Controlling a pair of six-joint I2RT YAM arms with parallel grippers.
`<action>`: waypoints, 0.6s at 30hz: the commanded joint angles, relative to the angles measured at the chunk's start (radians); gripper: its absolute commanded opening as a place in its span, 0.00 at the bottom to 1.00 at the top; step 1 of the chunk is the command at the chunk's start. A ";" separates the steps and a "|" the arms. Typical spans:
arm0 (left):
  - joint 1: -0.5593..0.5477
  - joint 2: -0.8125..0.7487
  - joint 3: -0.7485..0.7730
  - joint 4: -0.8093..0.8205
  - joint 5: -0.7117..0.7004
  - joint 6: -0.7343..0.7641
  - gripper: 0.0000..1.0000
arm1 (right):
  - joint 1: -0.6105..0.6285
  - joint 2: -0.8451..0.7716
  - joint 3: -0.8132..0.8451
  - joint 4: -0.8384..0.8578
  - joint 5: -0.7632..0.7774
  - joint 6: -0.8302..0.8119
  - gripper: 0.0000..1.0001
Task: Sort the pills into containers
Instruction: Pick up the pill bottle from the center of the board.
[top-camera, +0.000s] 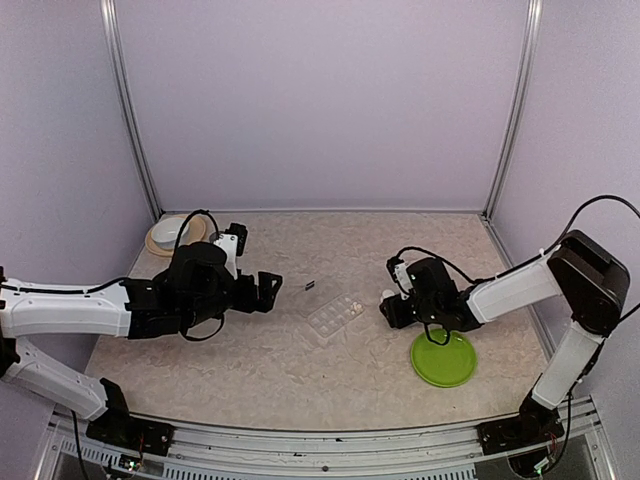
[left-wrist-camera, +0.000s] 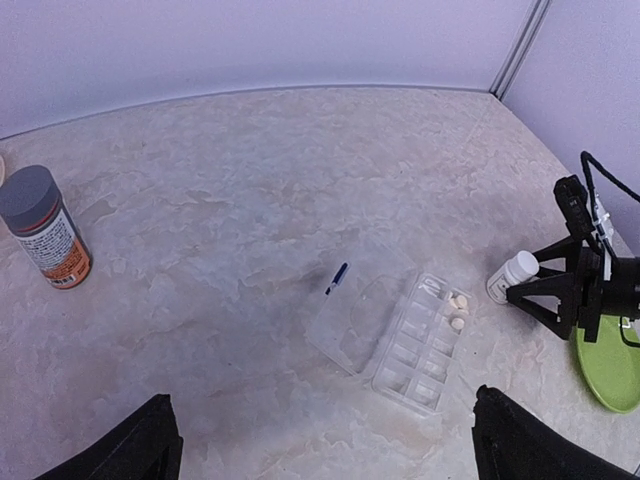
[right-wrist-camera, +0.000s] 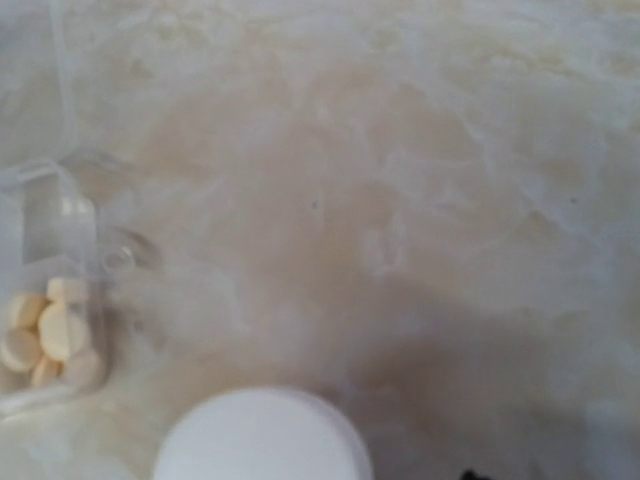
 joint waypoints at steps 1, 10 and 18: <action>-0.007 -0.018 -0.023 -0.018 -0.028 -0.014 0.99 | 0.010 0.024 0.032 0.039 0.010 -0.023 0.56; -0.007 -0.005 -0.027 -0.008 -0.034 -0.012 0.99 | 0.010 0.046 0.064 0.043 -0.009 -0.049 0.32; -0.006 -0.026 -0.019 -0.039 -0.054 -0.001 0.99 | 0.038 -0.056 0.073 -0.056 -0.039 -0.077 0.27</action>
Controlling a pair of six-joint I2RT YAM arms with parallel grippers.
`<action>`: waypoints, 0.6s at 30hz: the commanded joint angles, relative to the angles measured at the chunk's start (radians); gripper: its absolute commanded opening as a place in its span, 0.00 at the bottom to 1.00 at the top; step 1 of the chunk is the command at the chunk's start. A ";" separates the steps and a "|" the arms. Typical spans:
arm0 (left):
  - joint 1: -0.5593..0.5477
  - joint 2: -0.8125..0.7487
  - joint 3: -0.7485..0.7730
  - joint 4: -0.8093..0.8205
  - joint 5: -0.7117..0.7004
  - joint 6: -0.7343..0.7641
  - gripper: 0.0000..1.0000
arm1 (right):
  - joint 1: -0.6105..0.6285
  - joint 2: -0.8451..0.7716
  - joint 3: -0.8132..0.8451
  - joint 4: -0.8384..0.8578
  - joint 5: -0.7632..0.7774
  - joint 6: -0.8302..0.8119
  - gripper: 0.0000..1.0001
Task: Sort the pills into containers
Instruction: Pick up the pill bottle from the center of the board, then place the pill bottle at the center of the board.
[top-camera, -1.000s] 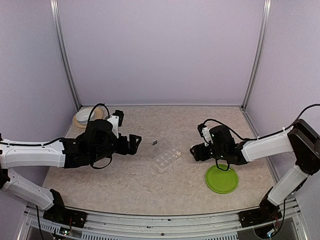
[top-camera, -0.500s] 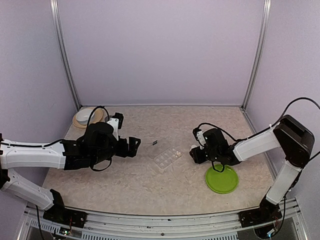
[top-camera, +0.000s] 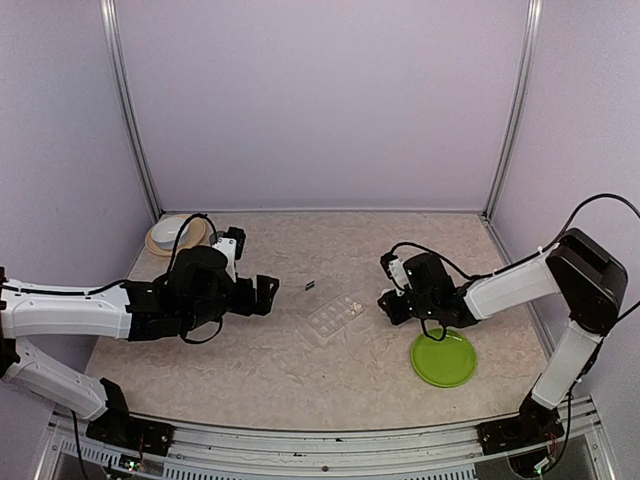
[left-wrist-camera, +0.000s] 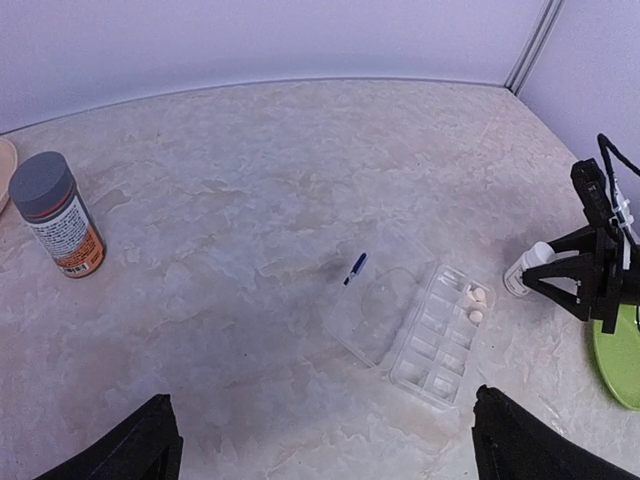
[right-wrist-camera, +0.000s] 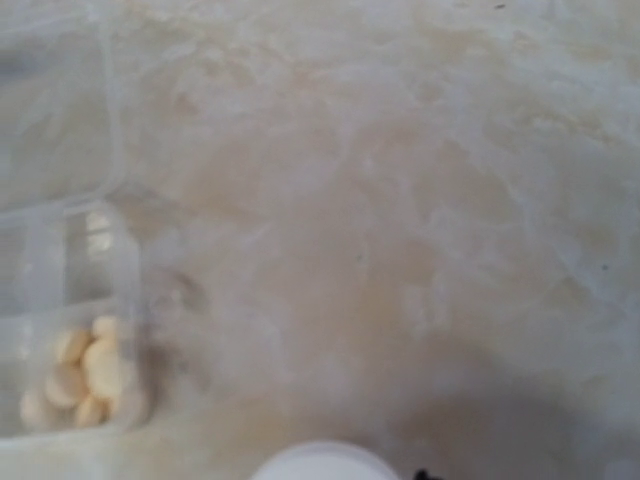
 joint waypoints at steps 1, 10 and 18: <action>-0.004 -0.028 0.008 -0.043 -0.031 0.007 0.99 | 0.058 -0.103 0.033 -0.083 -0.016 -0.030 0.27; 0.008 -0.094 0.008 -0.144 -0.086 -0.012 0.99 | 0.259 -0.136 0.138 -0.127 -0.036 -0.046 0.29; 0.014 -0.199 -0.038 -0.178 -0.113 -0.046 0.99 | 0.379 0.094 0.314 -0.118 -0.043 -0.055 0.30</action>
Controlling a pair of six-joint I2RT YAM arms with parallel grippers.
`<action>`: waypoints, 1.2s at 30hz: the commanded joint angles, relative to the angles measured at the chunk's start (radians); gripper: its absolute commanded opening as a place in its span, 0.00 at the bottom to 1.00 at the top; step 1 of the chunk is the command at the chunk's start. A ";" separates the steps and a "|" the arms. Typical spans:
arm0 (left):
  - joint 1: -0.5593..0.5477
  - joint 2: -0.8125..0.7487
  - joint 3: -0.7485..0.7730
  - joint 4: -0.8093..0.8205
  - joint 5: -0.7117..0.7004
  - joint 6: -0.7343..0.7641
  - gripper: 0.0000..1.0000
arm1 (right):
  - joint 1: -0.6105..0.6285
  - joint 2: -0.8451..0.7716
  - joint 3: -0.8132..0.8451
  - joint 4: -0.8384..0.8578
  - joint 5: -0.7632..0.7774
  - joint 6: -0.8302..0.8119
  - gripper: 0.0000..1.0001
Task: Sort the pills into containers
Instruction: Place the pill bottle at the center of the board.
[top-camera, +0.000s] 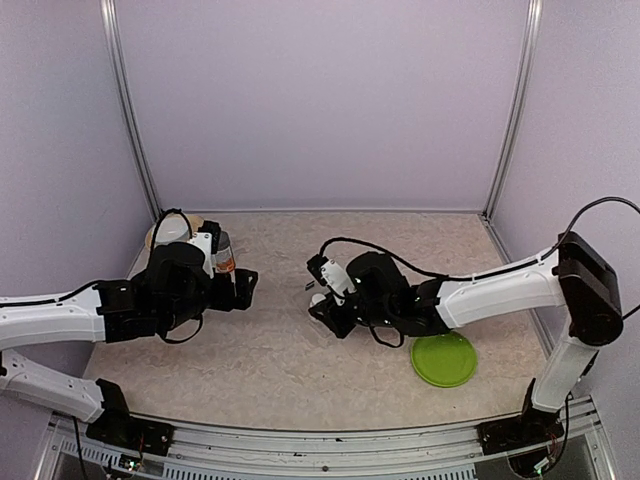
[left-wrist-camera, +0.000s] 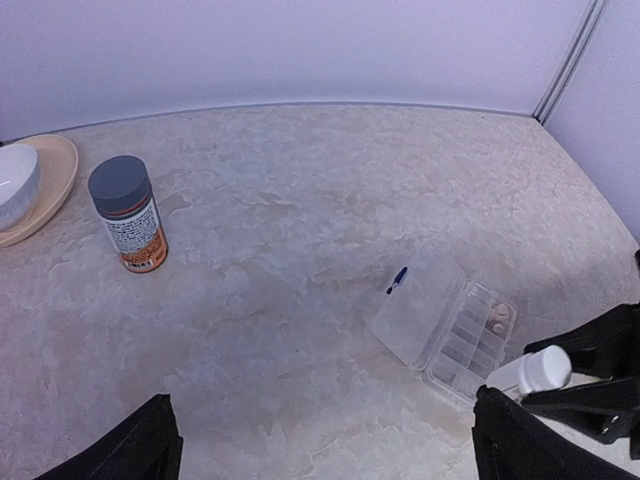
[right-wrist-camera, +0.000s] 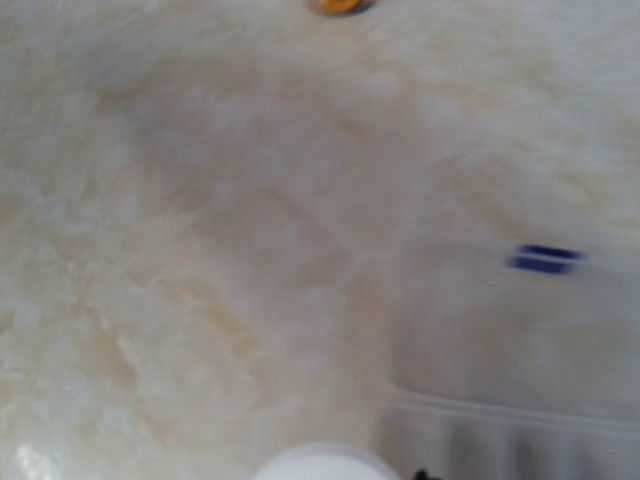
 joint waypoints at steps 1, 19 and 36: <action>0.007 -0.059 -0.038 -0.034 -0.032 -0.027 0.99 | 0.050 0.126 0.090 -0.004 -0.010 -0.014 0.30; 0.008 -0.057 -0.068 -0.041 -0.027 -0.021 0.99 | 0.098 0.309 0.185 -0.023 -0.062 -0.044 0.40; 0.009 -0.028 -0.041 -0.015 -0.009 -0.003 0.99 | 0.090 0.024 0.016 -0.128 0.069 0.072 0.98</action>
